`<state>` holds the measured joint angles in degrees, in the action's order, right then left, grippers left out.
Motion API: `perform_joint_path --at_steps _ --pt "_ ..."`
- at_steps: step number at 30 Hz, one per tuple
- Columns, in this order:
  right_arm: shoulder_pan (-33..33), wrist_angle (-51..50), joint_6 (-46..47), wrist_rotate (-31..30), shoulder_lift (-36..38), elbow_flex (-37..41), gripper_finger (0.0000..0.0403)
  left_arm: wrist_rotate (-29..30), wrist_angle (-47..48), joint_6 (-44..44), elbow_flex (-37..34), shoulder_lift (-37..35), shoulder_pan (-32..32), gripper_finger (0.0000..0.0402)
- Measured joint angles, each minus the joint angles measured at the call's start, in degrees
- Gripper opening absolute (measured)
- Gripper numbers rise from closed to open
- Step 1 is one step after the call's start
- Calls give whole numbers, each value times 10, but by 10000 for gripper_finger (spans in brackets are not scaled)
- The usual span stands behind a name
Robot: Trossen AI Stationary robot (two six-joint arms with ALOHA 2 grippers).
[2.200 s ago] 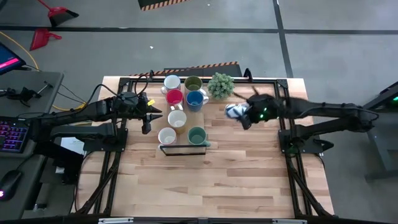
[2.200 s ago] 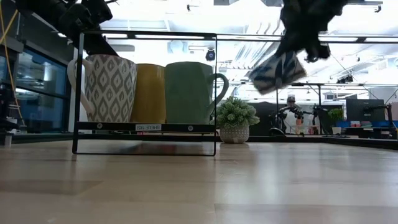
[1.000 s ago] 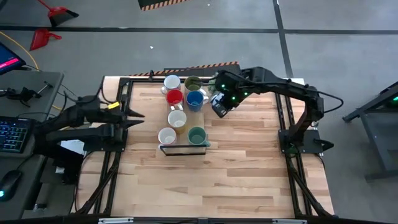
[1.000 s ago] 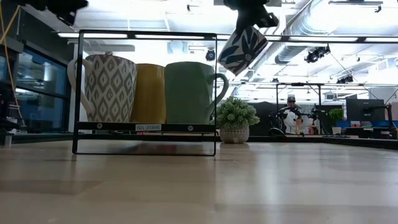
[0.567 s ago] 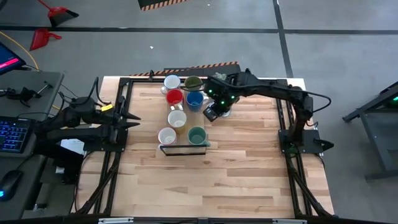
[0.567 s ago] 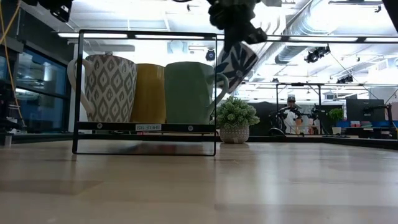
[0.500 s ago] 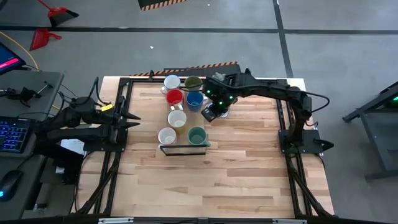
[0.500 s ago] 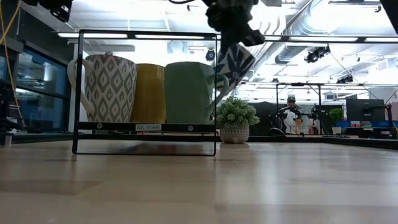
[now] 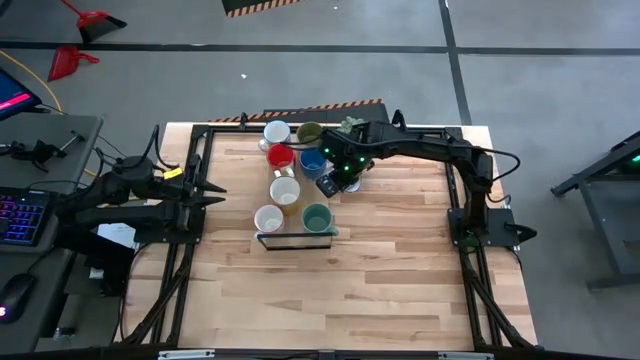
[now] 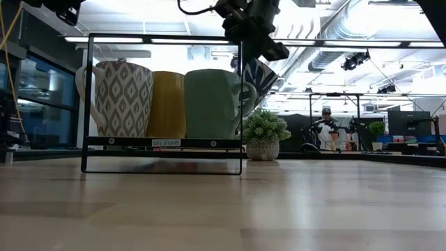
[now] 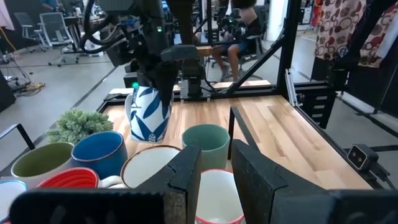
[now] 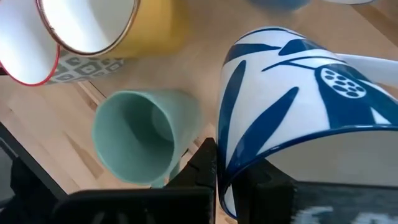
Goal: Place coffee mugs
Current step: Put the blue patterned mug on the shelf
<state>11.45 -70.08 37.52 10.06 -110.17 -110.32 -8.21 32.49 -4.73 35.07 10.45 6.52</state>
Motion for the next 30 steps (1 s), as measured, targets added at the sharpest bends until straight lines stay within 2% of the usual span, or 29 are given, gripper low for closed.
perform_joint_path --at_steps 5,13,23,30 --pt "-4 -9 0 -5 -2 0 0 0 9 0 0 0 0 78" --pt "-27 -103 23 -54 -1 7 0 0 12 1 0 0 0 78" --pt "-77 -77 40 -58 -2 88 0 0 12 2 0 0 0 78" --pt "-97 -13 41 -49 -2 139 0 0 12 15 0 0 0 78"
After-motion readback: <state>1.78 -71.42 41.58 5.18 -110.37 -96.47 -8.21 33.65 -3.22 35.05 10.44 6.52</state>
